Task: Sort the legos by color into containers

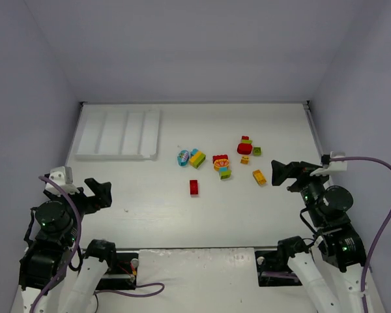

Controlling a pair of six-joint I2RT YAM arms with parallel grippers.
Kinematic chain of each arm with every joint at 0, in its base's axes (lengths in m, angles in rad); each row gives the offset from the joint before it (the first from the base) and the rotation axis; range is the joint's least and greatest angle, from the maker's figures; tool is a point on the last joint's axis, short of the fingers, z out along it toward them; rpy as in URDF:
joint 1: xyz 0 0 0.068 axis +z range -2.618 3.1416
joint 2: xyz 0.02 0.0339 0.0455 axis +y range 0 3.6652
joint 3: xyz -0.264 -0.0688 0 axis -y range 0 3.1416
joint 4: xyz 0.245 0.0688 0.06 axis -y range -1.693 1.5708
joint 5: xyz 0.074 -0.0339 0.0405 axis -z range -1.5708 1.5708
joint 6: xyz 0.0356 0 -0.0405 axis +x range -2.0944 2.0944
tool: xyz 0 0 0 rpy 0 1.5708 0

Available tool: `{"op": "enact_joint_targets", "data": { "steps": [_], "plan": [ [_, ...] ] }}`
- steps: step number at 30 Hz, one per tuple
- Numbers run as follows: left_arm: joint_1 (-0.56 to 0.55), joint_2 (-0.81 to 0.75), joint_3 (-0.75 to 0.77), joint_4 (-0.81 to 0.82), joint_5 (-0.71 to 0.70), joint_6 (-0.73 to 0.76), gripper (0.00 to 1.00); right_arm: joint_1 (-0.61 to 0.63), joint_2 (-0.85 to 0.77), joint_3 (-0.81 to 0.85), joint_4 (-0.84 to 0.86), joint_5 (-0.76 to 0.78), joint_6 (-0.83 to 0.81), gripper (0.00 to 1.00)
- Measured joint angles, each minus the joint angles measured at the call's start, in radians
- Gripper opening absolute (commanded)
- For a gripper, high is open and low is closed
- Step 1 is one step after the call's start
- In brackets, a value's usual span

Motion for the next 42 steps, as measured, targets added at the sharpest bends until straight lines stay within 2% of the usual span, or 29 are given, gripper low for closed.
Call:
{"op": "enact_joint_targets", "data": {
  "steps": [6, 13, 16, 19, 24, 28, 35, 36, 37, 42],
  "plan": [
    [0.000, 0.062, 0.009, 0.007, 0.072, -0.003, 0.86, 0.000, -0.005, 0.000, -0.007, 0.021, 0.008, 1.00],
    [-0.002, 0.275, 0.009, 0.079, 0.212, -0.087, 0.86, 0.006, -0.016, -0.017, -0.011, 0.022, 0.017, 1.00],
    [-0.043, 0.359, -0.018, 0.145, 0.226, -0.156, 0.86, 0.006, -0.016, -0.026, -0.015, 0.022, 0.019, 1.00],
    [-0.154, 0.444, -0.025, 0.183, 0.165, -0.212, 0.86, 0.006, -0.016, -0.030, -0.017, 0.022, 0.019, 1.00],
    [-0.416, 0.649, 0.018, 0.232, -0.001, -0.283, 0.84, 0.006, -0.016, -0.032, -0.018, 0.022, 0.020, 1.00],
    [-0.535, 0.866, 0.100, 0.269, -0.096, -0.332, 0.82, 0.006, -0.014, -0.032, -0.018, 0.022, 0.022, 1.00],
    [-0.634, 1.204, 0.253, 0.313, -0.176, -0.378, 0.75, 0.006, -0.013, -0.034, -0.018, 0.022, 0.027, 1.00],
    [-0.644, 1.250, 0.277, 0.317, -0.176, -0.381, 0.69, 0.006, -0.013, -0.035, -0.018, 0.021, 0.028, 1.00],
    [-0.651, 1.292, 0.297, 0.322, -0.175, -0.388, 0.68, 0.006, -0.013, -0.037, -0.018, 0.021, 0.028, 1.00],
    [-0.663, 1.439, 0.363, 0.332, -0.163, -0.411, 0.65, 0.006, -0.013, -0.041, -0.018, 0.020, 0.028, 1.00]
  ]
}}
